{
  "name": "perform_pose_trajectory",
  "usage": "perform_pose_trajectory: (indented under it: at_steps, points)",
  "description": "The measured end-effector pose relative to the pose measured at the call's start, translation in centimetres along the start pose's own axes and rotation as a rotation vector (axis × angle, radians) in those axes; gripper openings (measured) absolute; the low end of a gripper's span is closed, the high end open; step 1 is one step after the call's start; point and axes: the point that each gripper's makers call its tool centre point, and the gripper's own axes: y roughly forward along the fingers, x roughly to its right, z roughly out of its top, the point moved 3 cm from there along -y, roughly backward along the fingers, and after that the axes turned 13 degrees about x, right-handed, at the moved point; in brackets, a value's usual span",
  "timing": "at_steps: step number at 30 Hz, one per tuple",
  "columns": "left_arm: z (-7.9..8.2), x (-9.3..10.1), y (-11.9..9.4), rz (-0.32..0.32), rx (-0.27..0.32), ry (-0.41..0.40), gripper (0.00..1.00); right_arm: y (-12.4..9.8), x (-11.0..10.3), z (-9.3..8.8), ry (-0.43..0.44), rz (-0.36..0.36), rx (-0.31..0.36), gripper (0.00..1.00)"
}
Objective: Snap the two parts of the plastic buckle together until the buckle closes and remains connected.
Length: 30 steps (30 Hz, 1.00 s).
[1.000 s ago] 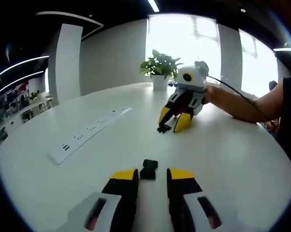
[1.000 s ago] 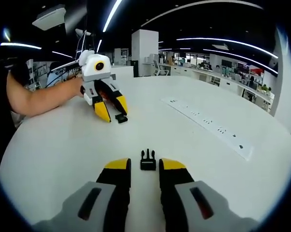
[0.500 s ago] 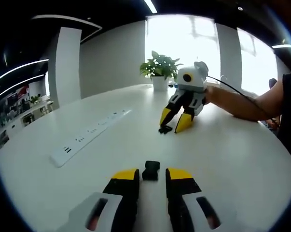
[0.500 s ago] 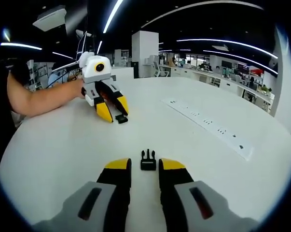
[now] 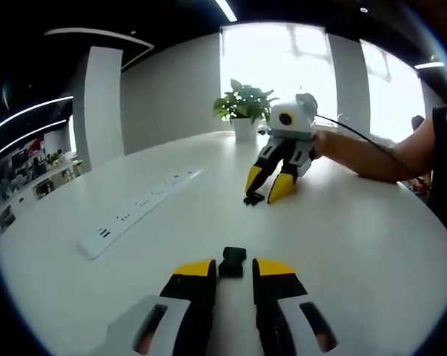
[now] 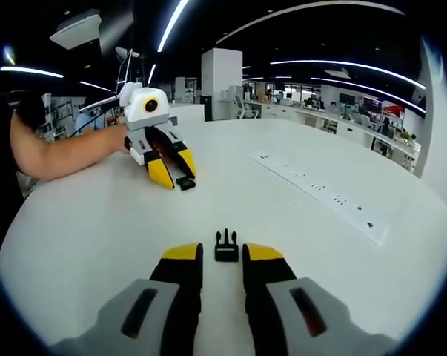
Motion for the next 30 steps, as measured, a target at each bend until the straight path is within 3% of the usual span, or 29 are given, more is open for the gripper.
perform_pose_trajectory:
  at_steps: [30]
  points:
    - [-0.03, -0.26, 0.32, 0.013, 0.008, -0.007, 0.15, -0.01, -0.05, 0.01, -0.033, 0.004, 0.015, 0.16]
